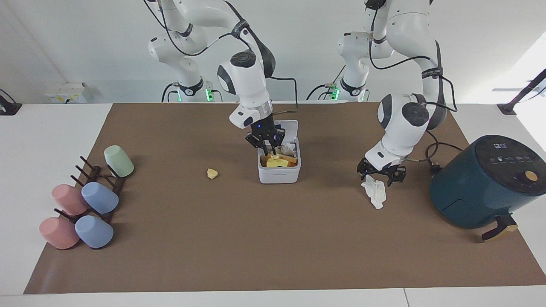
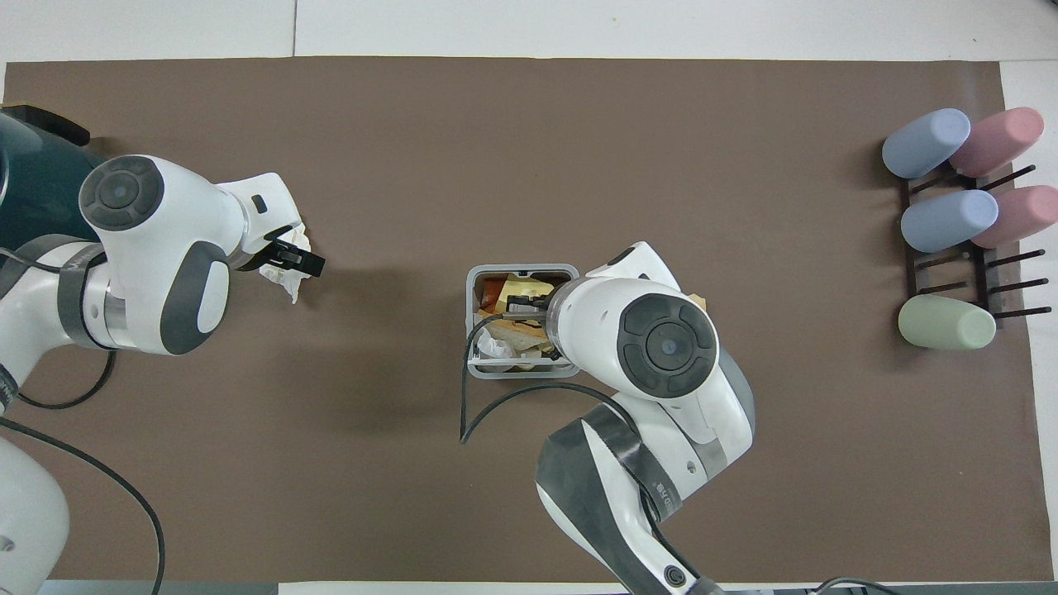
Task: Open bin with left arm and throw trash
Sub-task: 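Grasp and lift the tissue with the left gripper while the right gripper reaches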
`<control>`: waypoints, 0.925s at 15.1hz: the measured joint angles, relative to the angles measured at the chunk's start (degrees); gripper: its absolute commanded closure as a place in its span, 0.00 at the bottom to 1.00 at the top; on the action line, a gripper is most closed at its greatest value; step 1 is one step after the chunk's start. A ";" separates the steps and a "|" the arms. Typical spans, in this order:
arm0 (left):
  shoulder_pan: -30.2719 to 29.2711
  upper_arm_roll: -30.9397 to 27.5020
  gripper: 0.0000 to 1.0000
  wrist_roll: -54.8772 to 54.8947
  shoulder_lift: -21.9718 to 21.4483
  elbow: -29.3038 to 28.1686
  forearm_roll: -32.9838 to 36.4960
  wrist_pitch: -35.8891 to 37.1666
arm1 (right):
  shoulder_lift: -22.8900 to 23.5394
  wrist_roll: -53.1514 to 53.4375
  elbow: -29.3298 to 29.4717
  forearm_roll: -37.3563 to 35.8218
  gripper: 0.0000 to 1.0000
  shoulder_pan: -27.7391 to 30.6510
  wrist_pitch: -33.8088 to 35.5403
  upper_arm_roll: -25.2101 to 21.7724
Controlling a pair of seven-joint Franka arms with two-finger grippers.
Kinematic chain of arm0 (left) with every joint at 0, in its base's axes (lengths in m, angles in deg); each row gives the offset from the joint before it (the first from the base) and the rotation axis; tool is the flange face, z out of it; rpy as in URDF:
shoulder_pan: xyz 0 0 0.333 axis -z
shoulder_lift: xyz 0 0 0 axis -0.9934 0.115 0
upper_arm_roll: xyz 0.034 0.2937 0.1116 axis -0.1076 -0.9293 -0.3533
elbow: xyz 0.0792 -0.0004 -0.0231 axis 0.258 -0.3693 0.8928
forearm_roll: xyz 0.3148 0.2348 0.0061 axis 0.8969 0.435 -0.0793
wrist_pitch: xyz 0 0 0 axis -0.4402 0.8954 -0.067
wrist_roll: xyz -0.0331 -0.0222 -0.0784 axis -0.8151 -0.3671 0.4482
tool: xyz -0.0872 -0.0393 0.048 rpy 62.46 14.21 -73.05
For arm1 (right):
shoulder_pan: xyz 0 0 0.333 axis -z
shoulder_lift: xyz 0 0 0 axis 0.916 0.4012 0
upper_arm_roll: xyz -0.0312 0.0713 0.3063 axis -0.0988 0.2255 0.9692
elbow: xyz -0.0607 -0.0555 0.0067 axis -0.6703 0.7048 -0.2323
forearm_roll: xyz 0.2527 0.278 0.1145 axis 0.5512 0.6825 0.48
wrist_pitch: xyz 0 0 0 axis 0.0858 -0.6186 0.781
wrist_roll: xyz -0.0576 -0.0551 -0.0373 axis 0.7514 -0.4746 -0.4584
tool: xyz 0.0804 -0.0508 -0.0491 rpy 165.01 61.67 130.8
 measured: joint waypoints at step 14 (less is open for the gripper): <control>-0.05 -0.01 1.00 0.86 1.88 0.14 3.64 -1.07 | -11.63 -29.91 3.36 -0.34 0.00 22.29 22.34 -1.52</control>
